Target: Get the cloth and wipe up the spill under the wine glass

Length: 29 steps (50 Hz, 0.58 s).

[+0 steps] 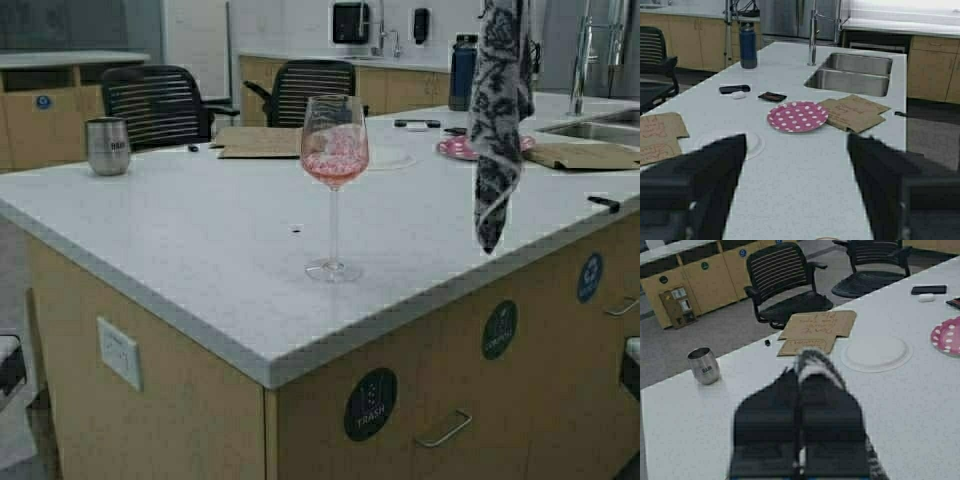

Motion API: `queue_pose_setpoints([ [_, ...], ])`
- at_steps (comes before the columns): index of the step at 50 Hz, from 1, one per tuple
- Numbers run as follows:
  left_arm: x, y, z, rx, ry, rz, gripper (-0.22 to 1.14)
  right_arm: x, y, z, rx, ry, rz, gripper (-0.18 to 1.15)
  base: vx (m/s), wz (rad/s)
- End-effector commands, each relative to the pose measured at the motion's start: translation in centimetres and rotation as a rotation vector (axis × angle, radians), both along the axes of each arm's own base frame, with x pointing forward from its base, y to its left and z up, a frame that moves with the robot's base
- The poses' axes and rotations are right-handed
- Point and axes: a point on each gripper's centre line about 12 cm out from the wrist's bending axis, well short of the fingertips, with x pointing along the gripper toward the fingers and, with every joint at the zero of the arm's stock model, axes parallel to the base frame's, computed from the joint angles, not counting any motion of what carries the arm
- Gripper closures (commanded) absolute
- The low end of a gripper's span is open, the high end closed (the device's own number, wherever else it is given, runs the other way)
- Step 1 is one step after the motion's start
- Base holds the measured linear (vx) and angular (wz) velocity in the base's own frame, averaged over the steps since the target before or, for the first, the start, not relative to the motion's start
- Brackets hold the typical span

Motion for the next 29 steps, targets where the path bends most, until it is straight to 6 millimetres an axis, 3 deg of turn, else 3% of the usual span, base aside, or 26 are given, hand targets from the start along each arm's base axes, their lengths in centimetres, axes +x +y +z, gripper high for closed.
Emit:
queue_pose_setpoints([
  [1, -0.11, -0.06, 0.69, -0.013, -0.021, -0.003, -0.04, -0.28, -0.02, 1.27, 0.01, -0.047, 0.003, 0.91, 0.0, 0.0],
  [29, 0.72, 0.07, -0.13, -0.017, -0.031, 0.009, -0.04, -0.29, -0.01, 1.26, 0.009, -0.05, 0.003, 0.91, 0.0, 0.0],
])
